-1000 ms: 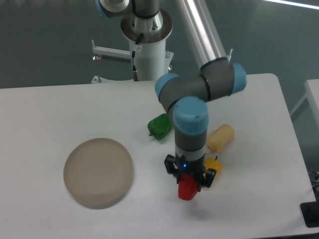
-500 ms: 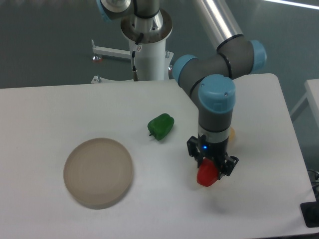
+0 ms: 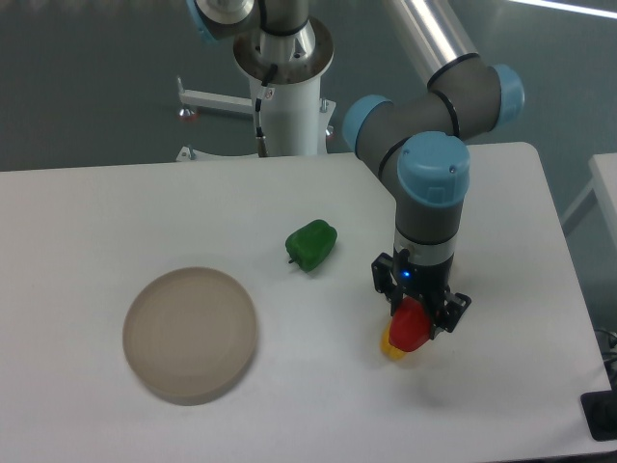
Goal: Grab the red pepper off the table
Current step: 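Lift the held red pepper up off the table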
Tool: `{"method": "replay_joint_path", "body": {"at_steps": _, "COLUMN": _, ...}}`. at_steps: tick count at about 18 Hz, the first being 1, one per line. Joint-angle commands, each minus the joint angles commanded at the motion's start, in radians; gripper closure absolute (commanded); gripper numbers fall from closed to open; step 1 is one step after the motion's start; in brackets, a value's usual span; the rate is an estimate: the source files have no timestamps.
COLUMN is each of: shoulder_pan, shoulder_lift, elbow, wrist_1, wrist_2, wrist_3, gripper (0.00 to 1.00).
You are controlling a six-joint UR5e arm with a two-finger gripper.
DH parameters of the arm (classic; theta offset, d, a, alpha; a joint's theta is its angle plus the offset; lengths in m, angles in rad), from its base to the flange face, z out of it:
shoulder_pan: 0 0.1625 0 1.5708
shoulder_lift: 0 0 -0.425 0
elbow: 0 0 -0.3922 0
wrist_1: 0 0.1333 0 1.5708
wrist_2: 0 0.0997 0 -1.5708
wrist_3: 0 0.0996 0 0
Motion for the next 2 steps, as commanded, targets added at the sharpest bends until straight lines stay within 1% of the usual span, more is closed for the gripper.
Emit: {"method": "replay_joint_path", "body": {"at_steps": 2, "shoulder_pan": 0.000, "shoulder_lift": 0.000, "elbow": -0.006, "wrist_1": 0.002, "wrist_2": -0.003, "wrist_3": 0.000, "gripper": 0.50}}
